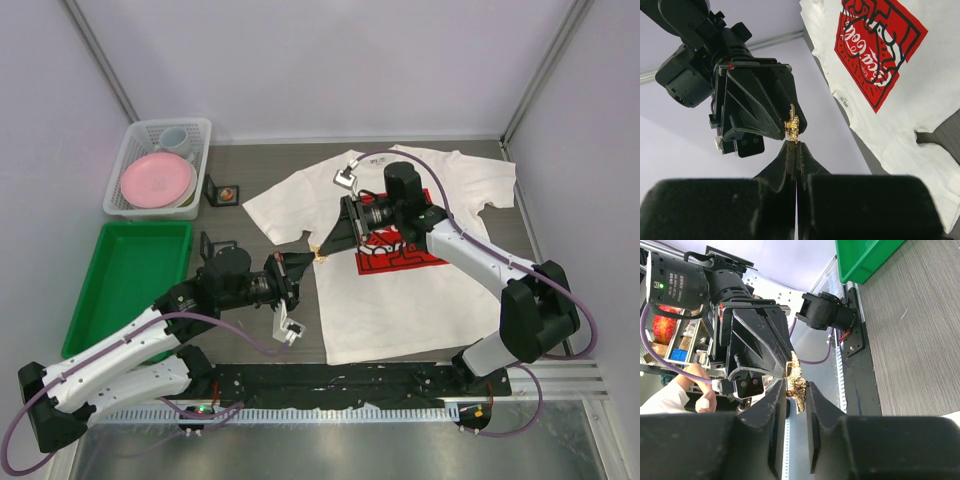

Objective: Pin the brooch onto the clothing
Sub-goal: Pass from the left arm to the right, then pass from the right arm to the left, then pass from the left arm to the right, then open the brooch at the center of the board.

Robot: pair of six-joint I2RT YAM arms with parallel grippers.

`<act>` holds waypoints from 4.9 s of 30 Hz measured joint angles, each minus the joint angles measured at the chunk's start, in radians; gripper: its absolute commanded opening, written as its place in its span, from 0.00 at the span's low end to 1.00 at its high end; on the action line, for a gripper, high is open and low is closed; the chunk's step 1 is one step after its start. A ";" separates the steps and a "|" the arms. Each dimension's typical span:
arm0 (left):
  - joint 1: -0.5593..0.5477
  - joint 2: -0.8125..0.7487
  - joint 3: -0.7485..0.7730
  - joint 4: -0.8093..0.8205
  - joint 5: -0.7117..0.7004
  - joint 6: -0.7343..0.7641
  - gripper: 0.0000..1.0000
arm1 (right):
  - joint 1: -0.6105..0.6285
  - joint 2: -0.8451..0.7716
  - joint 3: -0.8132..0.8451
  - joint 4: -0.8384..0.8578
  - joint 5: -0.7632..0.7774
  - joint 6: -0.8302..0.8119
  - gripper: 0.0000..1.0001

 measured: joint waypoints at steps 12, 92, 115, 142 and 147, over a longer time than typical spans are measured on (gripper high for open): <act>0.000 -0.007 -0.010 -0.007 -0.009 0.008 0.00 | -0.003 0.000 -0.012 0.047 -0.010 0.044 0.01; 0.362 0.352 0.294 0.292 0.592 -2.256 0.00 | -0.095 -0.341 -0.039 -0.005 0.204 -0.242 0.13; 0.368 0.360 0.292 0.309 0.585 -2.296 0.50 | -0.095 -0.343 -0.039 -0.097 0.226 -0.275 0.01; 0.340 0.370 0.286 0.348 0.480 -2.310 0.43 | -0.095 -0.343 -0.043 -0.077 0.299 -0.188 0.01; 0.336 0.383 0.286 0.348 0.451 -2.311 0.36 | -0.095 -0.343 -0.045 -0.076 0.302 -0.183 0.01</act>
